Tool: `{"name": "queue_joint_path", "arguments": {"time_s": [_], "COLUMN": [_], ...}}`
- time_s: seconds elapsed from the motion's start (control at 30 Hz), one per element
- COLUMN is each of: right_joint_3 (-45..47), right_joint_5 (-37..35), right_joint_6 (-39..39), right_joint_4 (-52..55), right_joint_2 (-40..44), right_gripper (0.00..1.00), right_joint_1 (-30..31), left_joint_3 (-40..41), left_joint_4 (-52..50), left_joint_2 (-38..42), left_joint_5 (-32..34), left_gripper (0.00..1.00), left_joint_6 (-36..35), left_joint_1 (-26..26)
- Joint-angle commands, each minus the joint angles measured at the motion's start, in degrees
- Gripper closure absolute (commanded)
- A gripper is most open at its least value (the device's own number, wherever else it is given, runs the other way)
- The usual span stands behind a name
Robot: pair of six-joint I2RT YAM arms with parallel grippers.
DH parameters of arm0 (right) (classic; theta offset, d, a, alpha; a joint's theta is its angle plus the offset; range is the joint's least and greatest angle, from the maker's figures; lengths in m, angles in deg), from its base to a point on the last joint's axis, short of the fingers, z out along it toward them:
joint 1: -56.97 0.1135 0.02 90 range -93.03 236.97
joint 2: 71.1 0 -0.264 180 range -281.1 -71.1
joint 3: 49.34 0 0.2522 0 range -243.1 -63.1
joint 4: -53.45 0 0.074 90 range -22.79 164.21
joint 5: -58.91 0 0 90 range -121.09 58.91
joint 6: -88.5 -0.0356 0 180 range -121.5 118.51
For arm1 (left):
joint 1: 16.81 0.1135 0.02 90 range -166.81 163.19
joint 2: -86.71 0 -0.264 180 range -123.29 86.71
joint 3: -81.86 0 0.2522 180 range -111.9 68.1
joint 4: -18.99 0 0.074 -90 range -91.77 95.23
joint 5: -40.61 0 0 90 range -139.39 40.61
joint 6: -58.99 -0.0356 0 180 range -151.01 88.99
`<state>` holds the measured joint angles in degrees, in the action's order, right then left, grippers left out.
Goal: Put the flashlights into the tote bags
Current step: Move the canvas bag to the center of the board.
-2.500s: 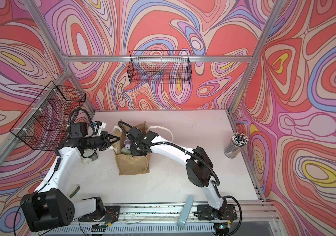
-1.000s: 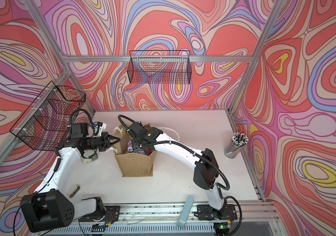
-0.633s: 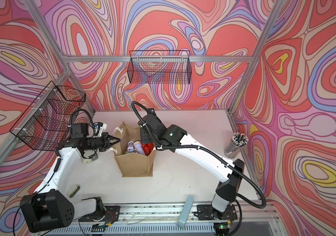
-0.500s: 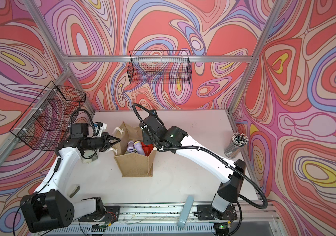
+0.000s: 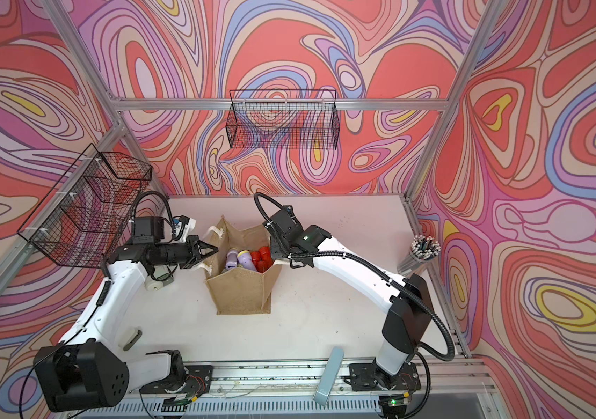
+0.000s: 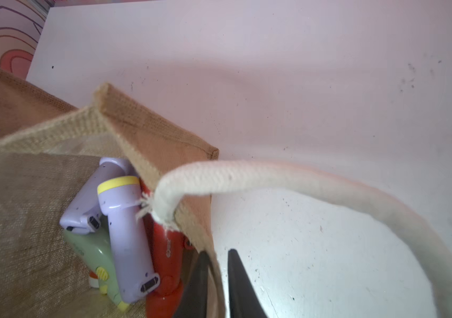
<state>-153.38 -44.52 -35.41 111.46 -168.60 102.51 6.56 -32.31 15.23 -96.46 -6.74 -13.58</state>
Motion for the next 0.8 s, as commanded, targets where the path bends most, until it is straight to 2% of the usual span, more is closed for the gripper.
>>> {"name": "queue_joint_path", "arguments": {"time_s": [0.0, 0.17, 0.33, 0.5, 0.53, 0.57, 0.6, 0.67, 0.7, 0.77], "right_joint_3": [0.47, 0.99, 4.49, 7.39, 7.57, 7.27, 6.43, 4.25, 2.79, -0.42], "right_joint_5": [6.0, 7.14, 9.52, 11.19, 11.76, 12.14, 12.61, 15.25, 17.13, 21.0], "right_joint_6": [2.39, 4.78, 6.8, 7.63, 8.04, 8.16, 8.13, 9.68, 10.81, 12.44], "right_joint_4": [-7.16, -6.95, -7.58, -8.06, -8.46, -8.44, -7.9, -7.39, -7.25, -6.67], "right_joint_2": [-1.42, 0.51, 5.04, 7.05, 7.16, 7.02, 6.4, 5.59, 5.31, 5.06], "right_gripper": [0.98, 1.0, 1.0, 1.0, 1.0, 0.9, 0.62, 0.31, 0.22, 0.19], "right_joint_1": [-2.22, -7.88, -14.95, -18.94, -19.58, -20.24, -21.03, -21.83, -21.86, -21.87], "left_joint_3": [-2.61, -6.71, -12.9, -18.67, -20.01, -20.83, -21.38, -22.85, -24.03, -26.76], "left_joint_4": [0.9, 4.79, 8.63, 9.75, 8.99, 8.47, 7.9, 5.56, 3.25, -1.7], "left_joint_2": [-0.88, -5.9, -14.23, -20.84, -21.51, -21.68, -21.49, -20.61, -19.98, -18.75], "left_joint_5": [4.44, 9.19, 12.29, 15.79, 16.43, 17.28, 18.53, 22.06, 24.97, 29.84], "left_gripper": [1.0, 1.0, 1.0, 1.0, 0.96, 0.88, 0.79, 0.6, 0.53, 0.48], "left_joint_6": [1.08, 5.13, 8.07, 7.56, 7.33, 7.27, 7.13, 5.41, 3.85, 0.51], "left_joint_1": [-3.31, -11.93, -19.96, -22.08, -22.13, -22.14, -22.12, -22.13, -22.13, -21.91]}}
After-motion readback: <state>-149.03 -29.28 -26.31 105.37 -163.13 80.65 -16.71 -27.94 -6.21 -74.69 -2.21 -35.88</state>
